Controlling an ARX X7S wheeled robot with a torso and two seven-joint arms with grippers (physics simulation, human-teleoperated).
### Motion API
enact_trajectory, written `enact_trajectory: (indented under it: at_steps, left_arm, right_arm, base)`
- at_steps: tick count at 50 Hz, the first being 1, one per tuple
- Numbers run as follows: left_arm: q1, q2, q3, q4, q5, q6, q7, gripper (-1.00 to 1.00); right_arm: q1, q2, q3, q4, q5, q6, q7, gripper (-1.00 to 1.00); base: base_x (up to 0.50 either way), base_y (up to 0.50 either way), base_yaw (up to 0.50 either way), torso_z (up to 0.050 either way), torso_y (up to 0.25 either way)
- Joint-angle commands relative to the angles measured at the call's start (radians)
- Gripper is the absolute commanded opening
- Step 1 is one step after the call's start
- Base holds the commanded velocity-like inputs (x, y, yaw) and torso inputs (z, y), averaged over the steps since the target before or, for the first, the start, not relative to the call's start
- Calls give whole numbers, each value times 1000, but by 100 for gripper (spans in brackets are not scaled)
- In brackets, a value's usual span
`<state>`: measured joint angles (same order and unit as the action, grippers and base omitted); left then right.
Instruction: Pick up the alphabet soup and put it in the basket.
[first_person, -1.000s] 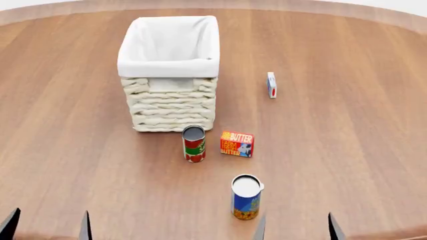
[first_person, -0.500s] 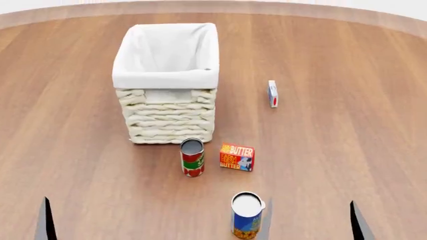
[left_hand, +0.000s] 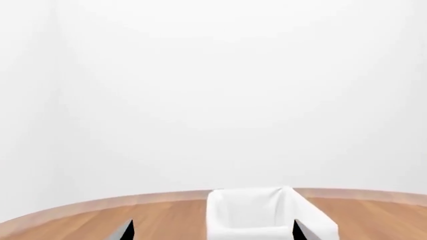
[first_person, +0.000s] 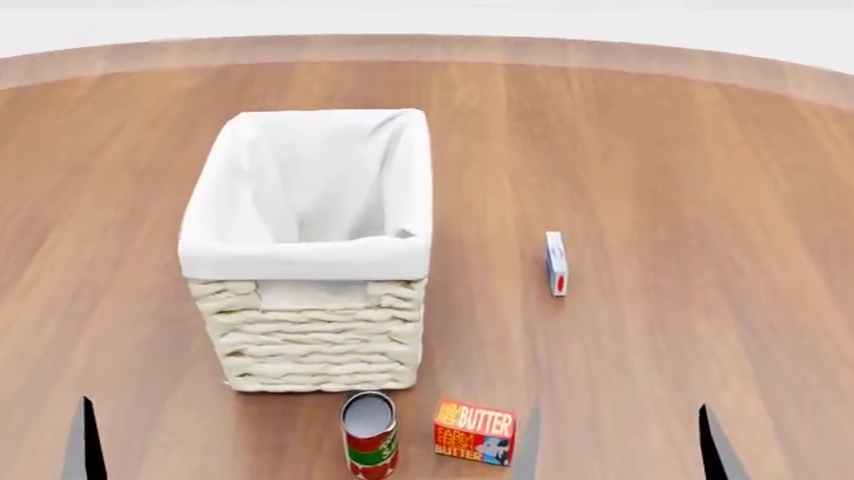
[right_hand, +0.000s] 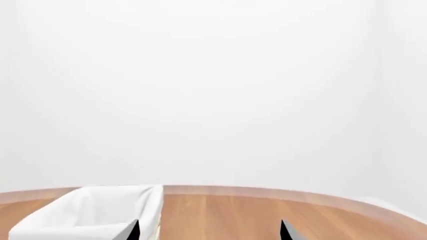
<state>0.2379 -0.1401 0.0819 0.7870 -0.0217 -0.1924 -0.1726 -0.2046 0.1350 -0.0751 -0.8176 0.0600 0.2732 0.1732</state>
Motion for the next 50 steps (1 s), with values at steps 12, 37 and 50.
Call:
enact_trajectory:
  at_steps: [12, 37, 50]
  left_arm:
    - [0, -24, 16, 3, -11, -8, -25, 100]
    - [-6, -46, 31, -13, -22, -11, -44, 100]
    - [-12, -56, 40, -15, -25, -14, -54, 100]
  right_arm:
    - [-9, 16, -7, 22, 34, -54, 22, 100]
    - [-9, 39, -11, 23, 57, -25, 51, 100]
    - [-3, 47, -17, 34, 74, -23, 60, 100]
  base:
    - [500, 0, 0, 0, 0]
    - [20, 370, 0, 0, 1]
    - [0, 397, 0, 0, 0]
